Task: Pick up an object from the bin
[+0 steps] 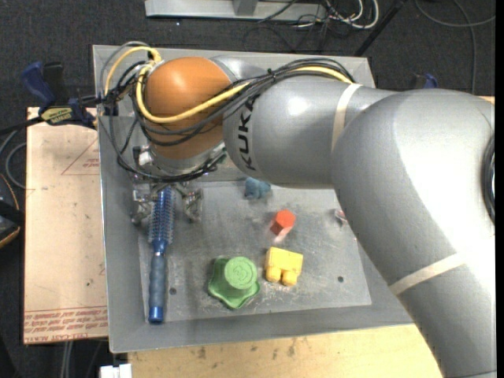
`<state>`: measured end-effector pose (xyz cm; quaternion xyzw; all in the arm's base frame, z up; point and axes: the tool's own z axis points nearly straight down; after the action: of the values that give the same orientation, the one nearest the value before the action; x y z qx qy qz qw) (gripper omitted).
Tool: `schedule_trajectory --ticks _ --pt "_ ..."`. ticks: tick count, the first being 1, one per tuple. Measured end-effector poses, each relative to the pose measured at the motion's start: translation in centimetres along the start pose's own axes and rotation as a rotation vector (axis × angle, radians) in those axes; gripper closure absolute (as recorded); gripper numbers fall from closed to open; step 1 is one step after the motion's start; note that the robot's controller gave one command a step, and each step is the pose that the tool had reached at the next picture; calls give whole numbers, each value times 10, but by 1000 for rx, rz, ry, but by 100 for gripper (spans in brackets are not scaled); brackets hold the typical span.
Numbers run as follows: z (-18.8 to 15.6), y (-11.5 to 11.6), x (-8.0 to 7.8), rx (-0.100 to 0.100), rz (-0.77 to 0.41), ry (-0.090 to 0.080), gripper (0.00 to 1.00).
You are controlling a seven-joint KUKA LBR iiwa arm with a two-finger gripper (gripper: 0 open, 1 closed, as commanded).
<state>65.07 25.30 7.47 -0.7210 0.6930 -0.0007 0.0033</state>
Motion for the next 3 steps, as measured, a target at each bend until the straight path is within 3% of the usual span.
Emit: schedule_trajectory --ticks 1,2,3 --pt "-2 57 -5 7 -314 -3 0" --pt "-2 56 -5 6 -312 -5 100" --pt "-49 55 -7 -1 -307 -1 100"
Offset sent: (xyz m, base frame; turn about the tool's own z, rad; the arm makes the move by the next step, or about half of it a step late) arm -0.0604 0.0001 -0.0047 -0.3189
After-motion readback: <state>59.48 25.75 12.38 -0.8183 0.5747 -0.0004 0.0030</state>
